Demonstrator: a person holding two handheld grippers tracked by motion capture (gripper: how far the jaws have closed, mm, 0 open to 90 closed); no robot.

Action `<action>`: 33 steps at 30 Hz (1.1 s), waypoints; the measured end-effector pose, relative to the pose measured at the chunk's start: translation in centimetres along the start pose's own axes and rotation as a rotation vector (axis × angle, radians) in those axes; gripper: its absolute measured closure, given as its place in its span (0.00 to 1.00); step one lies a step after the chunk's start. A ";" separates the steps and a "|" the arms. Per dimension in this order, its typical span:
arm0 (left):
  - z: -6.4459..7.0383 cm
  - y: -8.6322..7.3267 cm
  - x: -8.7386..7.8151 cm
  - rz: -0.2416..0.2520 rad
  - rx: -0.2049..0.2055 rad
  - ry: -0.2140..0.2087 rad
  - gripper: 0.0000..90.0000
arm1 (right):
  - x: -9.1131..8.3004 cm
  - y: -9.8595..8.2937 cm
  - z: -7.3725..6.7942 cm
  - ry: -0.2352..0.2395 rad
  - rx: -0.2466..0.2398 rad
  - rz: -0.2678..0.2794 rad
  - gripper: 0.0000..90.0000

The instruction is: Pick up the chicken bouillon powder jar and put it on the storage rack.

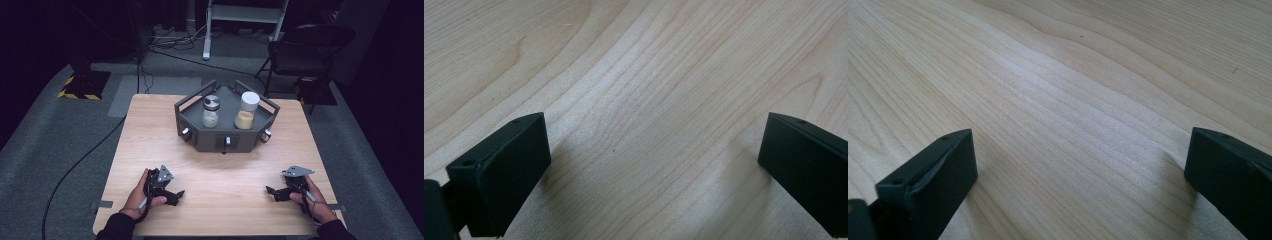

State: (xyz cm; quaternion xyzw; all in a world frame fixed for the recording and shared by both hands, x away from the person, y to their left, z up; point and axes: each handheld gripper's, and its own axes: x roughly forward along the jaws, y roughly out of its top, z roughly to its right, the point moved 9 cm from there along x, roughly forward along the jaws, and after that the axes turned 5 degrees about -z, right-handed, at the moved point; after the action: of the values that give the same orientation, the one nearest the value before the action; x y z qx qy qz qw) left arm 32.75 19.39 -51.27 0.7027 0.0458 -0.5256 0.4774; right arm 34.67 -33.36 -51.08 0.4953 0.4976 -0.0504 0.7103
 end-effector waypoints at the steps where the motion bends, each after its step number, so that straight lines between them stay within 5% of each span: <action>1: 0.0 0.0 0.0 0.000 0.000 0.000 0.00 | 0.0 0.0 0.0 0.000 0.000 0.000 0.00; 33: -0.1 0.0 0.0 0.001 0.003 -0.003 0.00 | 0.0 0.1 0.1 0.007 -0.006 -0.002 0.00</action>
State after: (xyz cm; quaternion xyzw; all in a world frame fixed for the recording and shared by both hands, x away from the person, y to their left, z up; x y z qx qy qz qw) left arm 32.77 19.44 -51.28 0.7027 0.0440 -0.5266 0.4765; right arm 34.81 -33.43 -51.07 0.4929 0.5008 -0.0477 0.7099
